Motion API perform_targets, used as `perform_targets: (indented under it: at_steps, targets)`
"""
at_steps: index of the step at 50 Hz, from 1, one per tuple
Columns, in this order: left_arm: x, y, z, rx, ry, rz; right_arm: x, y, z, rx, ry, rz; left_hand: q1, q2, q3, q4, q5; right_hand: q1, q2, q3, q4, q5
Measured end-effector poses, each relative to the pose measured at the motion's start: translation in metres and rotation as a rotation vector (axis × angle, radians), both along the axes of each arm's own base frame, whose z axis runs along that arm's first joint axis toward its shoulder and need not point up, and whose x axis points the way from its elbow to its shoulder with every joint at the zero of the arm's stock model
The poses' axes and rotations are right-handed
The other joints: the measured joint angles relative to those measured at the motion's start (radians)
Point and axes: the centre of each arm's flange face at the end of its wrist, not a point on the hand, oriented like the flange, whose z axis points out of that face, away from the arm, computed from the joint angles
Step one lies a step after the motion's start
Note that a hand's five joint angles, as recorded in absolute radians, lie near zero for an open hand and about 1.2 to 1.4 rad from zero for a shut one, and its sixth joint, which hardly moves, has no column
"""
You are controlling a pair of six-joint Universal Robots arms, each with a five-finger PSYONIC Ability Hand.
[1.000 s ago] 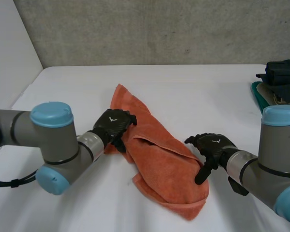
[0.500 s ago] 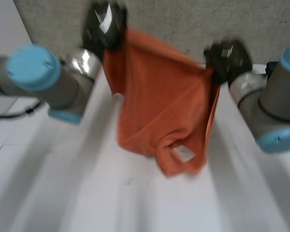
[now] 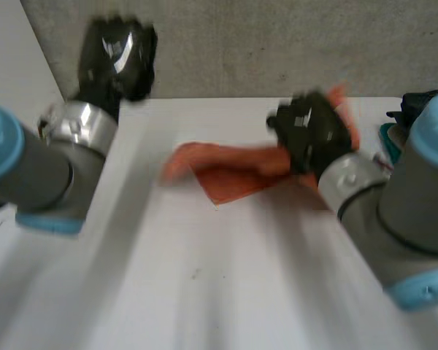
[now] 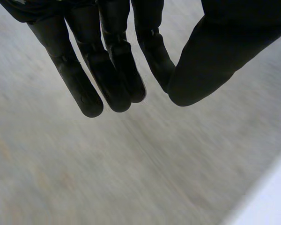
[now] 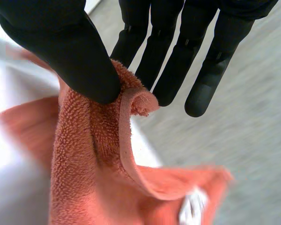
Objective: Fold the laundry.
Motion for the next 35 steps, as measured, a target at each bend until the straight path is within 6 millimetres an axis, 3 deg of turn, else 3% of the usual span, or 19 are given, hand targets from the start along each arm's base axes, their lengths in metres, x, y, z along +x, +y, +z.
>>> perform_targets:
  at_steps: [2,3,4,5,11,18,23,29,35]
  targets:
    - [0.004,0.013,-0.028,0.083,-0.043,-0.013,-0.001,0.004,-0.021,0.071,0.025,0.005,-0.301,-0.286,-0.293,-0.277,-0.266,0.0,0.0,0.0,0.0,0.0]
    - [0.005,0.017,-0.037,0.109,-0.056,-0.017,-0.001,0.004,-0.026,0.087,0.031,0.006,-0.301,-0.286,-0.293,-0.277,-0.266,0.0,0.0,0.0,0.0,0.0]
    - [0.007,0.025,-0.051,0.156,-0.078,-0.023,-0.002,0.004,-0.037,0.12,0.042,0.007,-0.668,-0.597,-0.599,-0.61,-0.601,0.0,0.0,0.0,0.0,0.0]
    - [0.009,0.03,-0.06,0.187,-0.091,-0.026,-0.002,0.004,-0.043,0.134,0.046,0.007,-0.772,-0.732,-0.726,-0.739,-0.729,0.0,0.0,0.0,0.0,0.0]
    - [0.013,0.055,-0.095,0.382,-0.119,-0.04,0.001,-0.001,-0.055,0.158,0.046,0.003,-0.798,-0.825,-0.838,-0.845,-0.846,0.0,0.0,0.0,0.0,0.0]
    - [0.016,0.063,-0.104,0.556,-0.024,-0.038,0.003,-0.002,-0.036,0.109,0.015,0.006,-0.798,-0.828,-0.84,-0.846,-0.848,0.0,0.0,0.0,0.0,0.0]
    - [0.012,0.061,-0.111,0.653,0.073,-0.051,0.003,0.009,-0.004,0.045,-0.035,0.026,-0.798,-0.828,-0.84,-0.846,-0.849,0.0,0.0,0.0,0.0,0.0]
    - [-0.01,0.06,-0.123,0.685,0.098,-0.093,0.009,0.031,0.025,0.019,-0.09,0.075,-0.798,-0.828,-0.84,-0.846,-0.848,0.0,0.0,0.0,0.0,0.0]
    - [-0.034,0.047,-0.135,0.674,0.104,-0.068,0.013,0.05,0.042,0.026,-0.128,0.12,-0.797,-0.827,-0.839,-0.845,-0.845,0.0,0.0,0.0,0.0,0.0]
